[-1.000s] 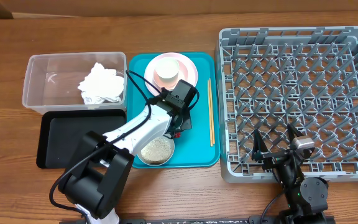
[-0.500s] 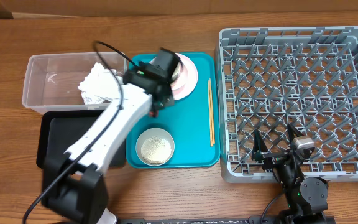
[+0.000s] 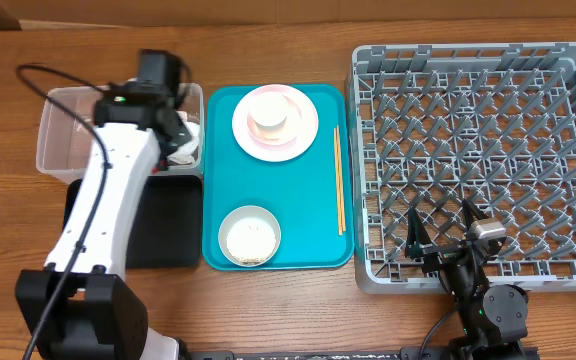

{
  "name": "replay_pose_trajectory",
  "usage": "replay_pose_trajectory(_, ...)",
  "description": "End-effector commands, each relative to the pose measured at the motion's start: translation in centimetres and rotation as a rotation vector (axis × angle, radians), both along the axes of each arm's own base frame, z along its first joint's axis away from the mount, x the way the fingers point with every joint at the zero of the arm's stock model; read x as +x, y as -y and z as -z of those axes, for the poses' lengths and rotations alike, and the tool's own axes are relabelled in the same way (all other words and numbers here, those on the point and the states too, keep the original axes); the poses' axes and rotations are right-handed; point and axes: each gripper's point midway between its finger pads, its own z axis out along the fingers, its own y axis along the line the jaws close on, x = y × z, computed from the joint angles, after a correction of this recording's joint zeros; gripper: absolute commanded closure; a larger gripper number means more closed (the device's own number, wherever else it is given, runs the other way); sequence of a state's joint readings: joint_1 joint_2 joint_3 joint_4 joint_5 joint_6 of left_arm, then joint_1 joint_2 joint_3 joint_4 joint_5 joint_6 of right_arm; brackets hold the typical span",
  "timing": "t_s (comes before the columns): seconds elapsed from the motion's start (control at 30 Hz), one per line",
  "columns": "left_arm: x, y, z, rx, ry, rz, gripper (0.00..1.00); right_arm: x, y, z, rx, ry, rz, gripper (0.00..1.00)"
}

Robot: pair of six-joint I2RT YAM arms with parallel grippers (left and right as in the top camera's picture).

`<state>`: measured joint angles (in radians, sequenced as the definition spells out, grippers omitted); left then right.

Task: Sort waste into correct bins and load items into the dishwasher
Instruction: 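Carry the red wrapper with the left gripper into the clear bin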

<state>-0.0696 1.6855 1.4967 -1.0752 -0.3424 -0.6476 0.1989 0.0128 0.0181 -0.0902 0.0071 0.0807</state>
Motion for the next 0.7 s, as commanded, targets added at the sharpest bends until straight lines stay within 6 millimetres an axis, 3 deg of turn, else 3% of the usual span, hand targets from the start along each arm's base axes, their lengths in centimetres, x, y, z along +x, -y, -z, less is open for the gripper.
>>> replay_pose_trajectory(0.0, -0.1, -2.6, -0.6, 0.030, 0.009, -0.050, 0.96, 0.0, 0.0, 0.1, -0.002, 0.006, -0.001, 0.00)
replay_pose_trajectory(0.27, 0.2, -4.5, -0.3, 0.043, 0.018, -0.100, 0.96, 0.0, 0.0, 0.1, -0.002, 0.006, -0.001, 0.00)
replay_pose_trajectory(0.53, 2.2, -4.9, 2.3, 0.075, -0.010, -0.068, 0.92, 0.0, 0.0, 0.1, -0.002, 0.006, -0.001, 0.00)
replay_pose_trajectory(0.57, 2.8, -4.9, 3.0, 0.079, -0.016, -0.051, 0.75, 0.0, 0.0, 0.1, -0.002, 0.006, -0.001, 0.00)
replay_pose_trajectory(0.6, 3.1, -4.9, 3.3, 0.082, -0.016, -0.038, 0.48, 0.0, 0.0, 0.1, -0.002, 0.006, -0.001, 0.00)
replay_pose_trajectory(0.67, 3.7, -4.9, 3.4, 0.090, -0.008, -0.013, 0.21, 0.0, 0.0, 0.1, -0.002, 0.006, -0.001, 0.00)
